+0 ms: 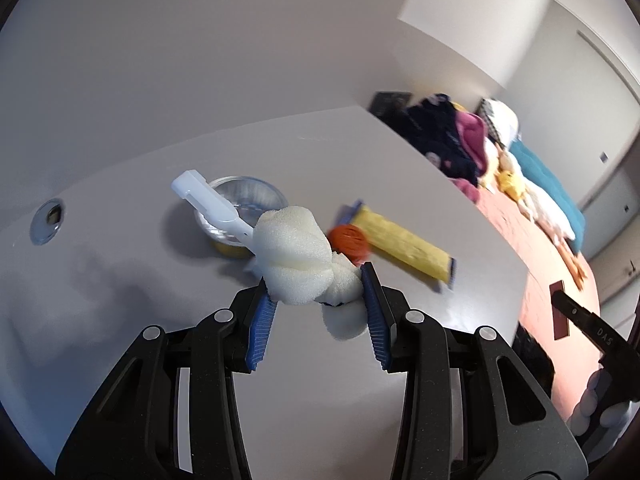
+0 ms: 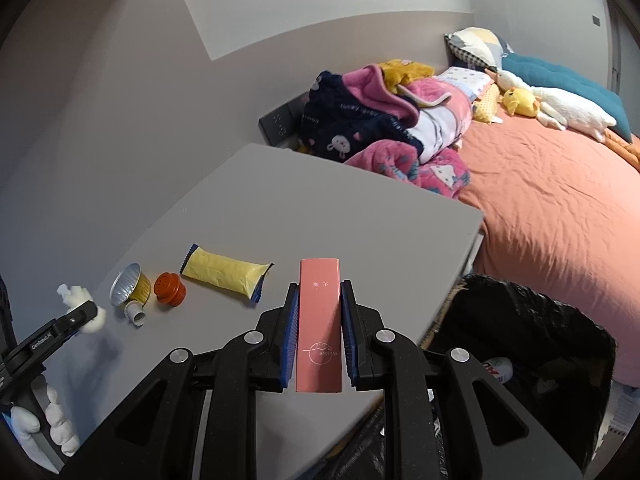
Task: Collect trash
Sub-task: 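Carry the foam figure and pink box over the black bin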
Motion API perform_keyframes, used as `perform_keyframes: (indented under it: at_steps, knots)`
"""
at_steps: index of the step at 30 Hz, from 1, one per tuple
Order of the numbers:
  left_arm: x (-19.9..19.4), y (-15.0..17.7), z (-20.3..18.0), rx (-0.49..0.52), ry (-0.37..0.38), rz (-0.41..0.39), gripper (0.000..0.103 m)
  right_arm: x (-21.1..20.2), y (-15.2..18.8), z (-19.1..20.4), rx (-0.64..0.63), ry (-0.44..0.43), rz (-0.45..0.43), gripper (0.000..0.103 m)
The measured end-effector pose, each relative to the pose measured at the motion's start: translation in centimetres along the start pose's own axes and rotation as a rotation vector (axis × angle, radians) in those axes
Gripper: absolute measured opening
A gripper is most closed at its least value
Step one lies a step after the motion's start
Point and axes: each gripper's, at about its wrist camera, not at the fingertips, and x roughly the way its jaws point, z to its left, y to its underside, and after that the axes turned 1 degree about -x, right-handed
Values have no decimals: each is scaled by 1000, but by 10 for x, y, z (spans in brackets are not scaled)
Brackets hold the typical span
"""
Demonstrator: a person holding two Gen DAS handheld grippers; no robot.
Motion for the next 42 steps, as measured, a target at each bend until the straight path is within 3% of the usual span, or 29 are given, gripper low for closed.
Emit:
perform_keyframes:
  at_steps: [42]
  knots:
    - [17, 65, -263, 485, 419, 134, 41, -143, 53, -153, 235, 232, -165, 21]
